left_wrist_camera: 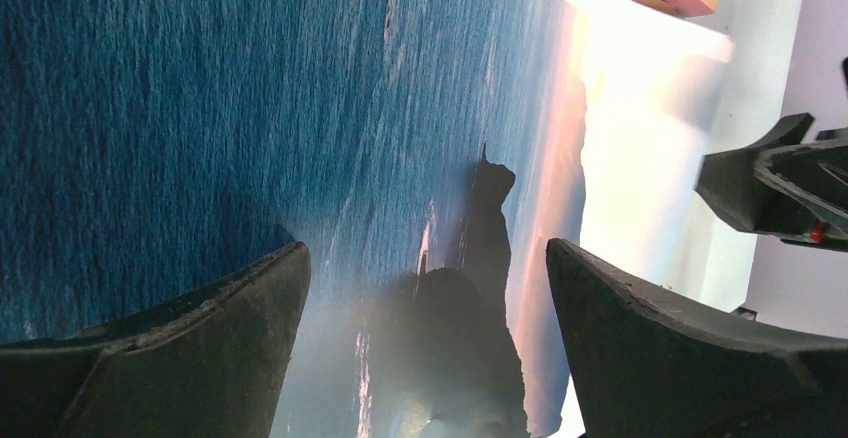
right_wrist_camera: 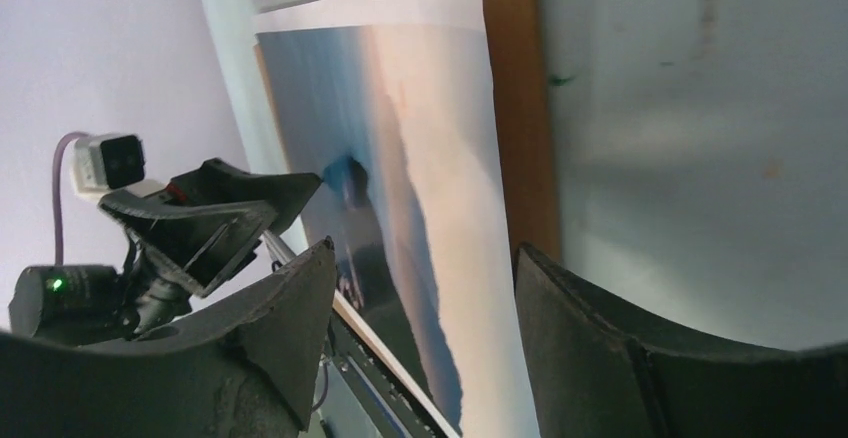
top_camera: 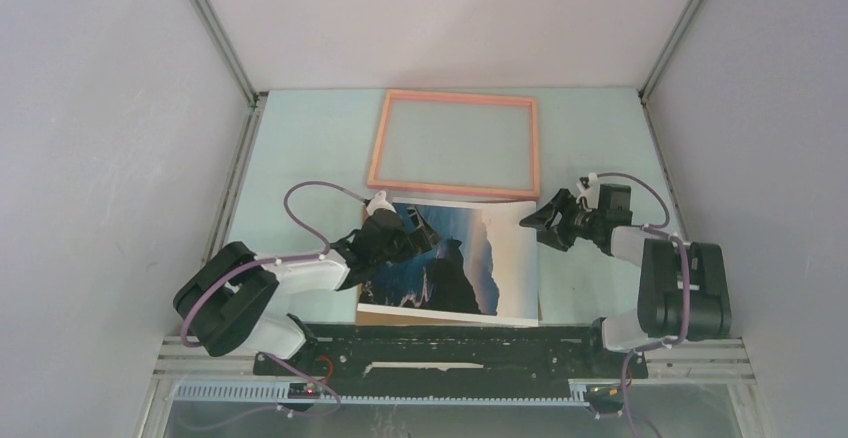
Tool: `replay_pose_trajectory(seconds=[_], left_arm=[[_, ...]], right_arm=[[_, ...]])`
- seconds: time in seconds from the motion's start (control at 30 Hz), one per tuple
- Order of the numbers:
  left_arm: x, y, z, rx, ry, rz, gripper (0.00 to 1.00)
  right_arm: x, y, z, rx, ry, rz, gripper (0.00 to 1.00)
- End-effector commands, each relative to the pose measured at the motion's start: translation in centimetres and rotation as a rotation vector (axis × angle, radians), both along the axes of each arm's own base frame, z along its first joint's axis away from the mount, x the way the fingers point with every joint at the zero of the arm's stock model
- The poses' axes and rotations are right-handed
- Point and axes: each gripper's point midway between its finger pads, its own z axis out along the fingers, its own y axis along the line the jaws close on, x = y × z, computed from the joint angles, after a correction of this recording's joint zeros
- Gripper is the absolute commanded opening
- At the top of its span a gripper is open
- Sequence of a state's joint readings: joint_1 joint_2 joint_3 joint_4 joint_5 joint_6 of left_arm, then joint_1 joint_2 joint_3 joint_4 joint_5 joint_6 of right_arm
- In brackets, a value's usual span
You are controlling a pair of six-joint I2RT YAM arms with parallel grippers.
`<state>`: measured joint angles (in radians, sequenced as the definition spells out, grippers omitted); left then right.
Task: Put the photo into the frame
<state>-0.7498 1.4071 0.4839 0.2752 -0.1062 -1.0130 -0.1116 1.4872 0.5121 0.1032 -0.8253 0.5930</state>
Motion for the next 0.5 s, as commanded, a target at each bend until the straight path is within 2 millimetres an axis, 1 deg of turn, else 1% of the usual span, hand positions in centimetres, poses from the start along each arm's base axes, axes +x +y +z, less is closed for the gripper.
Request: replay_pose_trajectory(seconds=[0.0,0.13,0.2,0.23,0.33,0.43,0.47], left_arm=[[-0.4,0.8,-1.5,0.077,0.028,0.010,1.00],[-0.5,0.6,-1.2,0.085,0.011,0.003,1.00],[-0.5,0.5,-1.2,0.092,0.006,-0.001,1.00],[-0.5,0.5,-1.1,0.095,0.004,-0.004,1.00],[-0.6,0.2,-0.9,0.100,-0.011,-0.014,1.00],[-0.6,0.1,-0.7,0.106,-0.024,-0.024,1.00],[-0.7,0.0,-0.6,0.106,-0.027,-0.026,1.00]], right_arm=[[-0.9,1.8,2.9,0.042,-0.070,0.062,0.71],[-1.5,2.5,4.0,0.034,-0.101,0.073,0.66],[-1.5,2.8,4.3,-0.001,-0.139,0.084,0.64],[-1.3,2.7,4.4,-0.029,-0.159,0.076,0.63],[-1.1,3.3,3.9,-0.102,-0.198,0.096,0.58],[-0.7,3.7,3.3,-0.149,-0.209,0.110,0.48],[-0.5,3.9,3.3,-0.155,-0.215,0.116,0.44]])
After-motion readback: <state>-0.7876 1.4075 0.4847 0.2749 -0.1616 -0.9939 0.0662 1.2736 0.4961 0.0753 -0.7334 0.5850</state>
